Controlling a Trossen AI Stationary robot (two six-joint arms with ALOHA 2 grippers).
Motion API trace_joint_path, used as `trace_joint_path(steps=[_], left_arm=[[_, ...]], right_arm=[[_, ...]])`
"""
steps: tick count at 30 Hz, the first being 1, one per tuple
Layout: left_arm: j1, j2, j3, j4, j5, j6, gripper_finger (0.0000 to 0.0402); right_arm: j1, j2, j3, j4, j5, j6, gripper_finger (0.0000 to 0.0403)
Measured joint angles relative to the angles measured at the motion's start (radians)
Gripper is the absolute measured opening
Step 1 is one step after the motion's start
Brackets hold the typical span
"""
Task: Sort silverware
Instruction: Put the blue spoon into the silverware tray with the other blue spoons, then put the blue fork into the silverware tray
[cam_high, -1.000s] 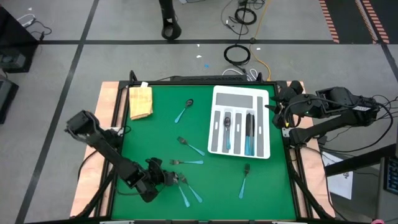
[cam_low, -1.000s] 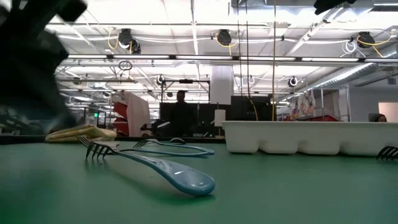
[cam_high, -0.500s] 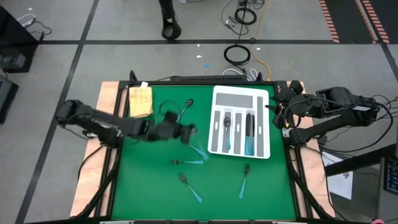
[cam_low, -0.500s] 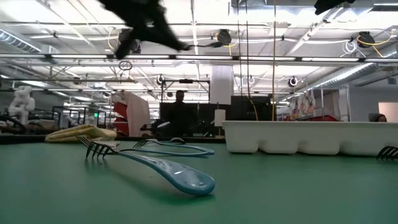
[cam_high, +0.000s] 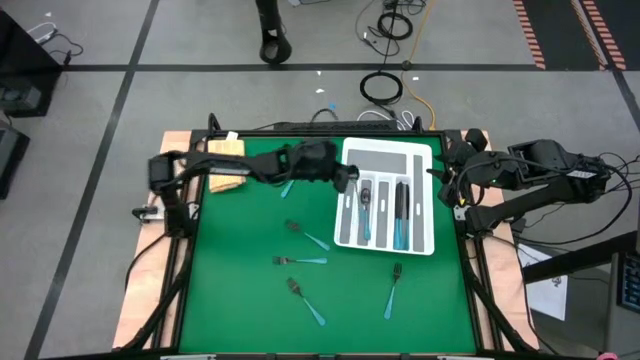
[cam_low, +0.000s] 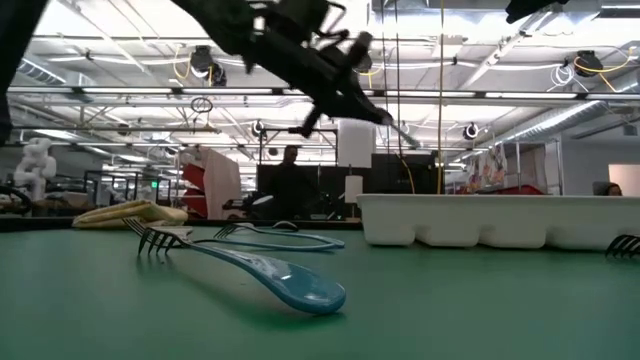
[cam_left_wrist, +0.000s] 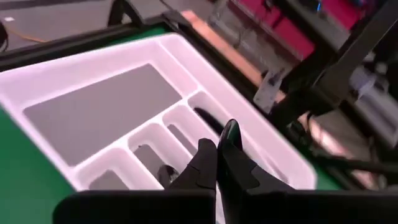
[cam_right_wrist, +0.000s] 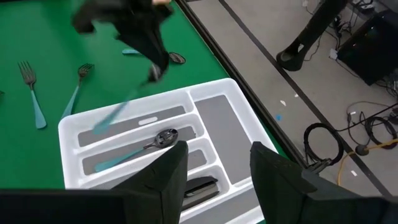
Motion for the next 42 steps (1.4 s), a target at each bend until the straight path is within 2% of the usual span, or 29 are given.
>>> trace_joint_path(steps=[6, 14, 20, 26, 34, 38, 42], left_arm=[[0.018, 0.192, 0.147, -0.014, 0.090, 0.065, 0.0000], [0.015, 0.318, 0.210, -0.022, 0.138, 0.099, 0.0000], [0.017, 0.356, 0.211, -0.017, 0.173, 0.097, 0.0008], [0.019, 0.357, 0.211, -0.016, 0.185, 0.135, 0.0069], [0.027, 0.357, 0.211, -0.040, 0.265, 0.182, 0.0131], [0.038, 0.357, 0.237, -0.051, 0.309, 0.178, 0.0142], [0.064, 0.334, 0.300, -0.055, 0.390, 0.123, 0.0144]], right_arm=[[0.000, 0.000, 0.000, -0.001, 0.000, 0.009, 0.0160], [0.000, 0.000, 0.000, -0.002, -0.002, 0.016, 0.0160], [0.000, -0.001, 0.000, -0.002, -0.003, 0.021, 0.0160], [0.000, 0.000, 0.000, -0.002, -0.016, 0.025, 0.0160], [0.000, 0.000, 0.000, -0.002, -0.125, 0.022, 0.0160], [0.004, 0.001, 0.000, -0.002, -0.158, -0.067, 0.0160], [0.023, 0.031, 0.000, 0.013, -0.239, -0.156, 0.0160]])
